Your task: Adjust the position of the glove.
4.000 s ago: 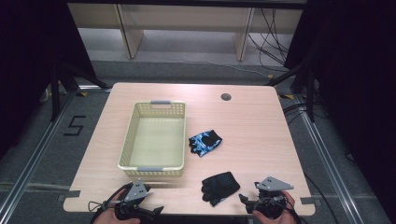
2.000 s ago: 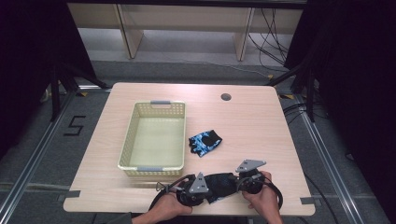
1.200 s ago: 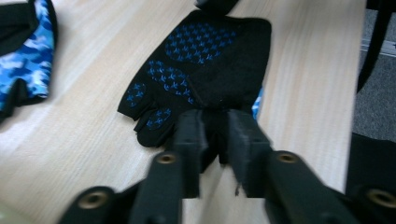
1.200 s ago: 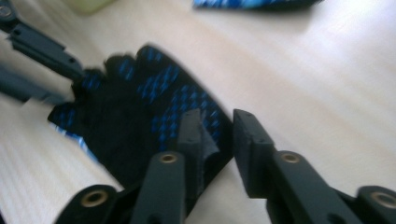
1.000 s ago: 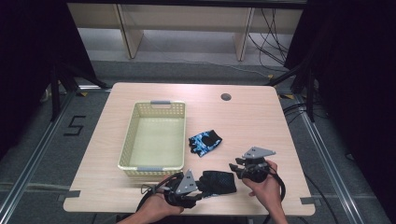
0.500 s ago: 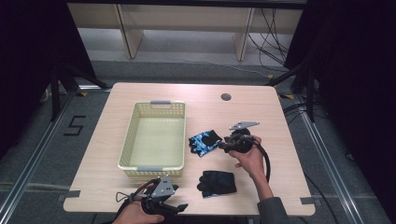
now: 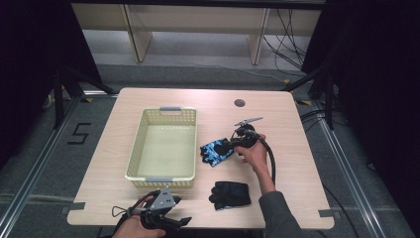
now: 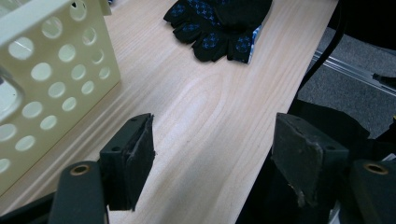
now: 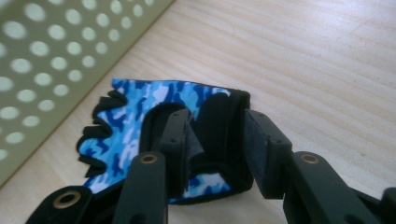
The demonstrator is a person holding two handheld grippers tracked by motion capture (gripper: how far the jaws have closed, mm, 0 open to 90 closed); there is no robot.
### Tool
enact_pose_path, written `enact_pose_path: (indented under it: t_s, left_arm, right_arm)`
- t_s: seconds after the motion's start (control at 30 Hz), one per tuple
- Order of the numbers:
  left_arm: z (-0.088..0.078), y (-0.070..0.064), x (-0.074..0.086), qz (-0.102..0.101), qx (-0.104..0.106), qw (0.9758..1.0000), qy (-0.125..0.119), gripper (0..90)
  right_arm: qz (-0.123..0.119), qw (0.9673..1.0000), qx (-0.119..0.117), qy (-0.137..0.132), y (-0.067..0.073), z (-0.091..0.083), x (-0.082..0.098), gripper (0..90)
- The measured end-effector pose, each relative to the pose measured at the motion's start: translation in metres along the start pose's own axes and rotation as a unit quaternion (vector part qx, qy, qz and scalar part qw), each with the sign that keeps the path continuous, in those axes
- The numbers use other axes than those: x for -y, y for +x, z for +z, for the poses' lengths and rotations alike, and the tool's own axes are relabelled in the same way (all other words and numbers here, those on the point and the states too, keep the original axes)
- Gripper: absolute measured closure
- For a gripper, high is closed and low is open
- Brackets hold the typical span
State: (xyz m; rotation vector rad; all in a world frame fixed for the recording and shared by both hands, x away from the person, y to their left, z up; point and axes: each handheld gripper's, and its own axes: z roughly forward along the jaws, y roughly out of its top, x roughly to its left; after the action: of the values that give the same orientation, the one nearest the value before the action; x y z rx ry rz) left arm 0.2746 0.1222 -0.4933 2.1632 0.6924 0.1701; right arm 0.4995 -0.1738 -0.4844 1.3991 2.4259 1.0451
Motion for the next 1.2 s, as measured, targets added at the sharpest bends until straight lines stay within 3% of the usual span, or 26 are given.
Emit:
enact_pose_path:
  t_s: [0.1, 0.13, 0.17, 0.2, 0.27, 0.3, 0.33, 0.37, 0.4, 0.43, 0.5, 0.53, 0.57, 0.6, 0.63, 0.73, 0.8, 0.83, 0.9, 0.93, 0.97, 1.07, 1.2]
  left_arm:
    - [0.000, 0.001, 0.000, 0.004, 0.001, 1.0000, -0.003, 29.3]
    - [0.000, 0.002, 0.000, 0.013, -0.003, 0.9999, 0.009, 29.2]
    - [0.001, 0.001, 0.001, 0.000, 0.002, 1.0000, 0.004, 29.2]
    - [0.002, 0.000, 0.001, 0.007, 0.002, 1.0000, 0.001, 29.2]
    - [0.001, 0.002, 0.001, 0.018, -0.001, 0.9997, 0.014, 29.2]
    - [0.002, 0.001, 0.001, 0.012, -0.001, 0.9999, 0.009, 29.2]
    - [0.000, 0.003, 0.000, 0.026, -0.001, 0.9995, 0.017, 29.2]
    - [0.000, 0.003, 0.000, 0.026, -0.002, 0.9995, 0.016, 29.2]
    - [0.002, 0.000, 0.001, 0.007, 0.001, 1.0000, 0.000, 29.2]
    - [0.002, -0.001, 0.001, -0.007, 0.001, 1.0000, 0.000, 29.2]
    - [0.002, 0.000, 0.001, -0.003, 0.001, 1.0000, 0.003, 29.2]
    - [0.001, 0.002, 0.000, 0.010, 0.001, 0.9999, 0.004, 29.3]
    - [0.001, 0.002, 0.000, 0.010, 0.001, 0.9999, 0.004, 29.3]
    - [0.001, 0.001, 0.001, 0.005, -0.001, 1.0000, 0.004, 29.3]
    - [0.001, 0.001, 0.001, -0.002, -0.001, 1.0000, 0.003, 29.3]
    - [0.000, 0.003, 0.000, 0.015, -0.004, 0.9998, 0.009, 29.5]
    - [0.000, 0.003, 0.000, 0.013, -0.004, 0.9999, 0.009, 29.4]
    - [0.000, 0.003, 0.000, 0.010, -0.006, 0.9999, 0.007, 29.4]
    - [0.001, 0.001, 0.001, -0.003, -0.004, 1.0000, 0.003, 29.5]
    - [0.001, 0.002, 0.000, 0.003, -0.005, 1.0000, 0.005, 29.5]
    - [0.001, 0.002, 0.000, 0.002, -0.003, 1.0000, -0.001, 29.5]
    - [0.001, 0.001, 0.001, -0.005, -0.003, 1.0000, 0.001, 29.3]
    - [-0.001, 0.004, -0.001, 0.020, -0.003, 0.9998, 0.007, 28.7]
  right_arm:
    - [-0.002, 0.9999, 0.003, 0.015, -0.002, 0.003, -0.002, 64.0]
    - [-0.003, 1.0000, -0.003, 0.007, -0.001, 0.007, -0.002, 64.9]
    - [-0.008, 0.9999, -0.002, 0.011, -0.002, 0.009, -0.002, 64.9]
    - [-0.023, 0.9997, 0.000, 0.008, -0.003, 0.013, -0.002, 65.2]
    - [-0.010, 0.9998, 0.001, 0.019, -0.002, 0.017, -0.001, 68.2]
    - [-0.012, 0.9997, -0.006, 0.022, -0.002, 0.018, 0.000, 69.5]
    - [-0.016, 0.9997, -0.008, 0.017, -0.002, 0.020, 0.001, 74.6]
    - [-0.008, 0.9997, -0.007, 0.021, -0.001, 0.020, 0.002, 77.2]
    - [-0.011, 0.9997, -0.008, 0.020, -0.002, 0.019, 0.002, 83.6]
    - [-0.019, 0.9996, -0.014, 0.013, -0.002, 0.018, 0.003, 85.1]
    - [-0.007, 0.9996, -0.019, 0.017, 0.000, 0.015, 0.005, 86.0]
    - [0.000, 0.9996, -0.024, 0.013, 0.000, 0.016, 0.005, 86.1]
    - [-0.005, 0.9996, -0.026, 0.003, -0.001, 0.014, 0.006, 86.1]
    - [0.006, 0.9996, -0.027, 0.003, 0.001, 0.011, 0.006, 86.2]
    - [0.002, 0.9990, -0.044, -0.002, 0.000, 0.009, 0.006, 86.2]
    - [0.005, 0.9982, -0.055, -0.021, 0.004, -0.002, 0.004, 86.2]
    - [0.008, 0.9960, -0.075, -0.047, 0.010, -0.016, 0.000, 86.3]
    - [0.008, 0.9960, -0.075, -0.047, 0.010, -0.016, 0.000, 86.3]
    - [-0.002, 0.9953, -0.077, -0.059, 0.015, -0.028, -0.002, 86.3]
    - [-0.012, 0.9941, -0.080, -0.073, 0.020, -0.040, -0.003, 86.3]
    - [-0.012, 0.9941, -0.080, -0.073, 0.020, -0.040, -0.003, 86.3]
    - [-0.017, 0.9915, -0.096, -0.087, 0.032, -0.061, -0.001, 86.3]
    - [-0.027, 0.9852, -0.117, -0.122, 0.042, -0.090, 0.009, 86.3]
